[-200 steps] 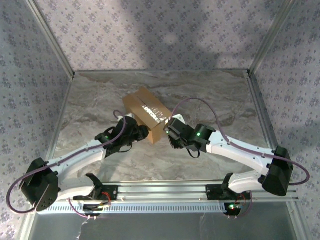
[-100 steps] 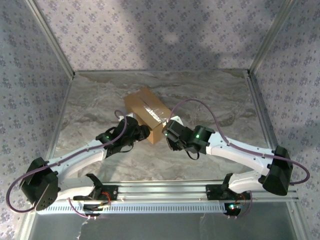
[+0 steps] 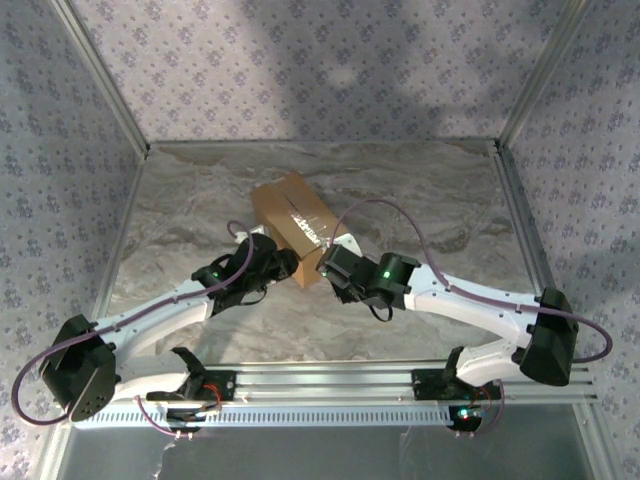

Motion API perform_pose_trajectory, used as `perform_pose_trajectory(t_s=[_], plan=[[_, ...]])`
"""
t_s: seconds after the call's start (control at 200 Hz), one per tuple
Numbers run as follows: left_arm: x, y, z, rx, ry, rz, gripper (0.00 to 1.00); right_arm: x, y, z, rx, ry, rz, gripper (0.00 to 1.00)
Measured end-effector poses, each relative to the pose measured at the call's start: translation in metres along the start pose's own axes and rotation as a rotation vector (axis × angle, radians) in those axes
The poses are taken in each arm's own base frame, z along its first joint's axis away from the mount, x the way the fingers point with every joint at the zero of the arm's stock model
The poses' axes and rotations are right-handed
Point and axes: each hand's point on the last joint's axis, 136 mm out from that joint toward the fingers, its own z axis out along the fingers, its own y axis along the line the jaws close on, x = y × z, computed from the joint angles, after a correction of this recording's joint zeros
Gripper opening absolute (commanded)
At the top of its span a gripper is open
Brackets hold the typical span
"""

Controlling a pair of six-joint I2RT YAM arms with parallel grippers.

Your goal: Unpack the express box

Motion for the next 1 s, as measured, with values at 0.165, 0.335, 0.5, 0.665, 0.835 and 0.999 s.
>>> perform_pose_trajectory(t_s=[0.165,0.335,0.5,0.665,0.835,0.999], plan=[[-0.0005,0.0001,-0.0015,-0.007,-0.014,-0.004,0.51,0.0003,0.0015,-0.0009,0.005,0.002,-0.010,0.00],[0.0007,-0.0015,-0.0026,-0.011,-0.028,-0.001,0.51,0.0002,0.0007,-0.0035,0.013,0.012,-0.018,0.00],[0.0015,-0.0024,-0.0034,-0.018,-0.045,0.002,0.51,-0.0006,0.0027,-0.0075,0.001,0.026,-0.016,0.00],[0.0028,-0.0035,-0.0042,-0.021,-0.056,0.001,0.51,0.0020,0.0033,-0.0076,-0.008,0.041,-0.009,0.00],[0.0039,-0.0046,-0.0048,-0.022,-0.062,0.001,0.51,0.0022,0.0030,-0.0076,-0.027,0.053,0.007,0.00],[0.0061,-0.0060,-0.0051,-0.022,-0.064,0.002,0.51,0.0024,0.0035,-0.0083,-0.043,0.060,0.024,0.00]])
